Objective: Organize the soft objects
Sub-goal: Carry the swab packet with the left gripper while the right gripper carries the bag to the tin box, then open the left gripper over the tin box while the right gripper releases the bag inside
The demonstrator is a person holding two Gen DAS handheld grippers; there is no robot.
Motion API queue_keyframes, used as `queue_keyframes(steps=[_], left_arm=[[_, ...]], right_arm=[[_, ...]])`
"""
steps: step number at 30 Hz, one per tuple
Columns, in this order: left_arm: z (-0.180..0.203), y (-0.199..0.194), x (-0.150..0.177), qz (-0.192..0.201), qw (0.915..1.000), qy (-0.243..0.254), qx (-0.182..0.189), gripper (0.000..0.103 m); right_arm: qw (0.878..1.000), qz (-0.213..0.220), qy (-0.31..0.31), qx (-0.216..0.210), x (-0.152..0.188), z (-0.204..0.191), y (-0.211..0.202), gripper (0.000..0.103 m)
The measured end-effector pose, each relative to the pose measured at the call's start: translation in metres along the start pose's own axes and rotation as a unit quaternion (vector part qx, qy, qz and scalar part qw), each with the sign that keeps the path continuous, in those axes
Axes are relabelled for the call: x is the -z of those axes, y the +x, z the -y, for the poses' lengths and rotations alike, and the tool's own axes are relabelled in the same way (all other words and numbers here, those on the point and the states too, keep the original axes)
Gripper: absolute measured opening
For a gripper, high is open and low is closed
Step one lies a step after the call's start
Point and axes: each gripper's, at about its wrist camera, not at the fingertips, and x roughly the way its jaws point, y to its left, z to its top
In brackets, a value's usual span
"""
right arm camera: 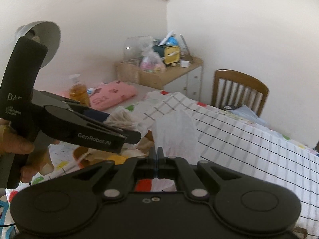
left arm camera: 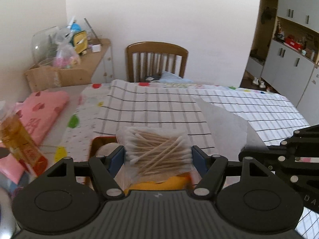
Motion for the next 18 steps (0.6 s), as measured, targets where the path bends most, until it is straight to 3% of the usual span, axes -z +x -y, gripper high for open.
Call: queue_keyframes(steps=[9, 18], left_arm=[[-0.052, 0.003, 0.009, -0.012, 0.9998, -0.007, -0.01, 0.072], [-0.069, 0.026, 0.013, -0.037, 0.9991, 0.009, 0.017, 0.072]], right_arm=[[0.999, -0.036, 0.005, -0.028, 0.004, -0.049, 0.052, 0.0], [0.996, -0.085, 0.011, -0.026, 0.022, -0.072, 0.091, 0.0]])
